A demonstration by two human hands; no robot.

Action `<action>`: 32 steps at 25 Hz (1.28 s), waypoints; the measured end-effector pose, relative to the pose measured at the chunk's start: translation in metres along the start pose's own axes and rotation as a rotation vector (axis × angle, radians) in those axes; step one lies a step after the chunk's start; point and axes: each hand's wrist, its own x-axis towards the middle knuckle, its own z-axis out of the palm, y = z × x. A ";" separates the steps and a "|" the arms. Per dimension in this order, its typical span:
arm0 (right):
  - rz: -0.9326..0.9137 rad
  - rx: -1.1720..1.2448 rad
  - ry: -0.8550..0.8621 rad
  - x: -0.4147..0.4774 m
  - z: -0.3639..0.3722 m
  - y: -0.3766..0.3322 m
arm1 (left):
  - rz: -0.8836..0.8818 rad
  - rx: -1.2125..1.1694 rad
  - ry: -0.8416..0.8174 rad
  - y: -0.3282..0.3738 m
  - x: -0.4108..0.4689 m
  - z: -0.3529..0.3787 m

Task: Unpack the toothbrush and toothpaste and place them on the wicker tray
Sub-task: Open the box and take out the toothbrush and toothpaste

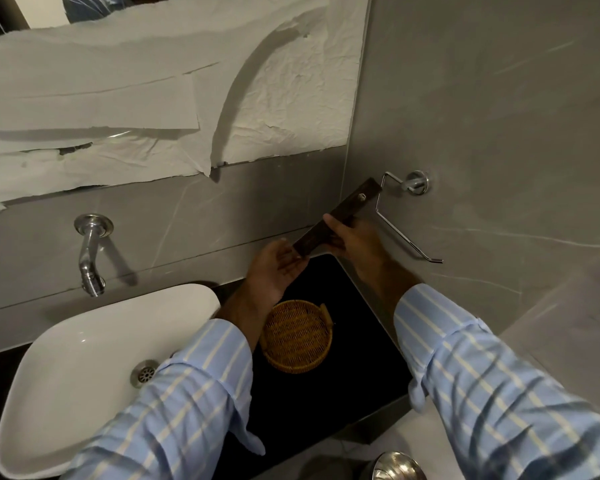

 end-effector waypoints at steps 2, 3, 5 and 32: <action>-0.069 -0.153 -0.010 0.001 0.006 -0.010 | -0.033 -0.101 -0.010 -0.006 0.001 0.006; -0.091 -0.201 -0.010 0.003 0.008 -0.015 | -0.043 -0.138 -0.011 -0.009 0.000 0.010; -0.107 -0.264 -0.011 0.005 0.011 -0.022 | -0.053 -0.157 -0.021 -0.012 0.000 0.015; -0.214 -0.138 0.039 0.010 -0.005 -0.043 | 0.011 -0.197 -0.239 -0.016 -0.004 -0.002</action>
